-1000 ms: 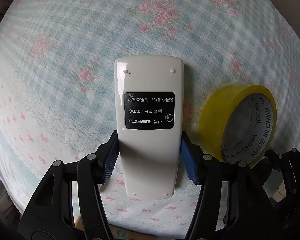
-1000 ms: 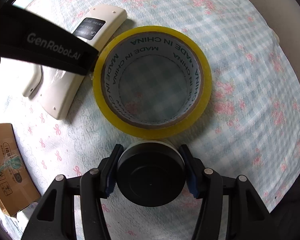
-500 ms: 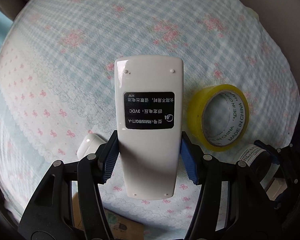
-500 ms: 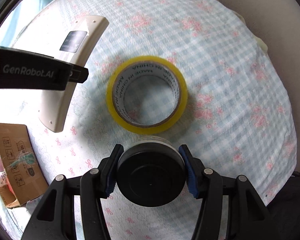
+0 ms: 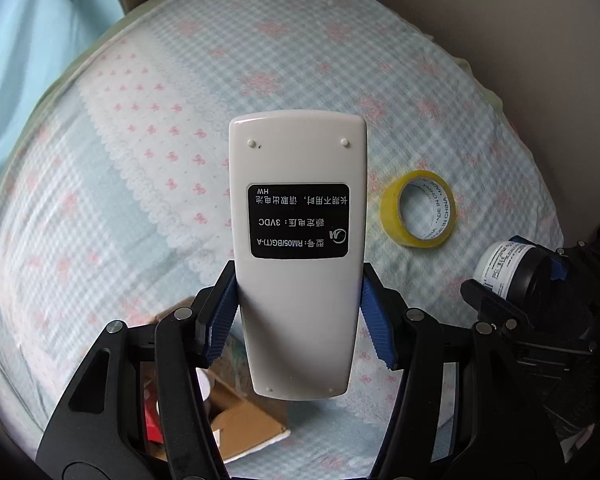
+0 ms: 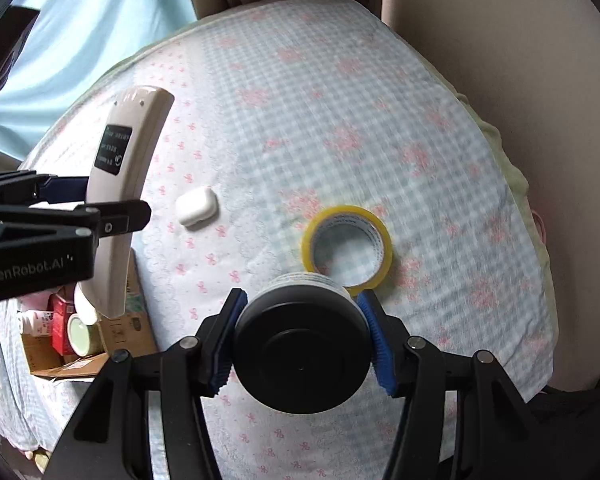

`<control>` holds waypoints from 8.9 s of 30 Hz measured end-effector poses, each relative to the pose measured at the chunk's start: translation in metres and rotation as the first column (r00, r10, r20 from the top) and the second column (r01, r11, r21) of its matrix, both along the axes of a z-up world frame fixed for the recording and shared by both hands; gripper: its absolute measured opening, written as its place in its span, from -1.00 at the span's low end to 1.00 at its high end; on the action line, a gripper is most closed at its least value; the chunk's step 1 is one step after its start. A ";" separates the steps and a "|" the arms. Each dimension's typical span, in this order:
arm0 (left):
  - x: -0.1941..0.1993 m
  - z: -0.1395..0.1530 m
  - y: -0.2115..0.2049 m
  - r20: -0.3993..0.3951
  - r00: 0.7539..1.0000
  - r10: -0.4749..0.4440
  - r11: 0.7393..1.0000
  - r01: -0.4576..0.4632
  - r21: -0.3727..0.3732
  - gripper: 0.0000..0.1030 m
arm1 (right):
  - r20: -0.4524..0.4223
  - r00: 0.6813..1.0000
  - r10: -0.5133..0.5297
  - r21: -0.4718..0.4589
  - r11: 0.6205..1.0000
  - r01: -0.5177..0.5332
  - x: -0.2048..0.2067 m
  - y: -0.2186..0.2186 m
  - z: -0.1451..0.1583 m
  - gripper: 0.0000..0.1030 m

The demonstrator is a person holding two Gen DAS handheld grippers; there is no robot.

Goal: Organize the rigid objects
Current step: 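Carry the remote with the left gripper while the right gripper carries the black jar to the box, then open the left gripper over the box while the right gripper releases the black jar inside, then move the left gripper to the white earbud case while the right gripper approaches the yellow tape, then close the left gripper on the earbud case while the right gripper grasps the yellow tape roll, then carry the earbud case with the left gripper while the right gripper carries the tape to the box, then open the left gripper inside the box while the right gripper releases the tape there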

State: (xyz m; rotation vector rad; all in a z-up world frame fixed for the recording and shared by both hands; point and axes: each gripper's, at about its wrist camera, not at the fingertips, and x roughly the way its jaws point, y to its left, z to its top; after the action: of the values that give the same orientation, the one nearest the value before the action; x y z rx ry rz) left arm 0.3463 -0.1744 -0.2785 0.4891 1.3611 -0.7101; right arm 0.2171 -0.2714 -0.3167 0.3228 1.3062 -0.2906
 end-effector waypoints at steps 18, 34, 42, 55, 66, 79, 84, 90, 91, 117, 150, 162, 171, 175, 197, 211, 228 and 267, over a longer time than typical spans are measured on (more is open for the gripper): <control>-0.007 0.023 0.262 0.101 0.957 0.274 0.961 -0.277 0.022 0.06 | 0.106 0.957 0.272 0.119 0.952 -0.283 0.058 0.176 0.065 0.02; -0.008 -0.073 0.295 0.052 0.997 0.052 0.997 -0.056 0.062 0.06 | -0.024 0.931 0.364 0.176 0.919 -0.354 0.083 0.265 -0.033 0.02; -0.020 -0.117 0.275 -0.013 0.999 -0.051 0.995 0.052 0.084 0.06 | -0.066 0.870 0.489 0.124 0.869 -0.479 0.074 0.281 -0.081 0.01; -0.025 -0.124 0.281 0.021 0.996 -0.088 0.994 0.087 0.065 1.00 | -0.013 0.901 0.433 0.259 0.872 -0.416 0.077 0.254 -0.088 1.00; -0.018 -0.122 0.305 -0.027 0.999 0.024 0.999 -0.023 0.034 1.00 | 0.019 0.914 0.406 0.233 0.887 -0.399 0.071 0.248 -0.066 1.00; -0.047 -0.057 0.317 0.025 0.990 0.142 0.990 -0.142 0.000 1.00 | 0.051 0.947 0.316 0.199 0.926 -0.320 0.052 0.226 -0.010 1.00; -0.063 -0.024 0.313 0.048 0.974 0.220 0.975 -0.218 -0.041 1.00 | 0.095 0.953 0.287 0.140 0.944 -0.299 0.033 0.203 0.023 1.00; -0.083 0.021 0.286 0.070 0.953 0.296 0.950 -0.287 -0.122 1.00 | 0.139 0.947 0.289 0.002 0.956 -0.292 0.000 0.165 0.070 1.00; -0.085 0.029 0.279 0.081 0.948 0.309 0.946 -0.297 -0.128 1.00 | 0.150 0.947 0.284 -0.017 0.959 -0.285 -0.006 0.156 0.077 1.00; -0.080 -0.031 0.033 0.109 0.870 0.481 0.874 -0.465 -0.144 1.00 | 0.249 0.900 0.357 -0.160 0.932 -0.325 -0.065 -0.030 0.020 1.00; 0.011 -0.213 -0.015 0.246 0.787 0.566 0.824 -0.536 -0.180 0.49 | 0.259 0.930 0.261 -0.160 0.961 -0.225 -0.007 -0.051 -0.166 0.97; 0.006 -0.209 -0.016 0.263 0.789 0.555 0.832 -0.523 -0.187 0.11 | 0.250 0.934 0.254 -0.150 0.963 -0.222 -0.004 -0.051 -0.168 0.86; -0.002 -0.200 -0.016 0.259 0.797 0.546 0.837 -0.512 -0.190 0.11 | 0.267 0.937 0.225 -0.123 0.972 -0.198 -0.007 -0.055 -0.161 0.86; -0.009 -0.184 -0.016 0.251 0.794 0.554 0.832 -0.513 -0.212 0.11 | 0.275 0.936 0.218 -0.123 0.974 -0.191 -0.010 -0.056 -0.151 0.86; -0.077 0.007 0.066 0.285 0.758 0.587 0.802 -0.496 -0.334 0.11 | 0.357 0.907 0.222 -0.191 0.968 -0.162 -0.027 -0.043 0.024 0.86; -0.104 0.083 0.238 0.345 0.720 0.602 0.796 -0.506 -0.333 0.11 | 0.388 0.885 0.259 -0.181 0.962 -0.202 -0.027 0.092 0.110 0.86; -0.091 0.030 0.388 0.275 0.767 0.580 0.814 -0.528 -0.243 0.11 | 0.293 0.924 0.246 0.019 0.965 -0.263 0.019 0.252 0.065 0.86; 0.021 -0.100 0.377 0.134 0.820 0.556 0.831 -0.544 -0.118 1.00 | 0.016 0.986 0.168 0.155 0.973 -0.169 0.105 0.268 -0.086 0.99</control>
State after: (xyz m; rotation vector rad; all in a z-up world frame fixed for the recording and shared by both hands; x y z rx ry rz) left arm 0.3675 0.2028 -0.3782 0.0711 1.2304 -0.2309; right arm 0.3218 -0.0035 -0.4025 0.3419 1.3481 -0.0441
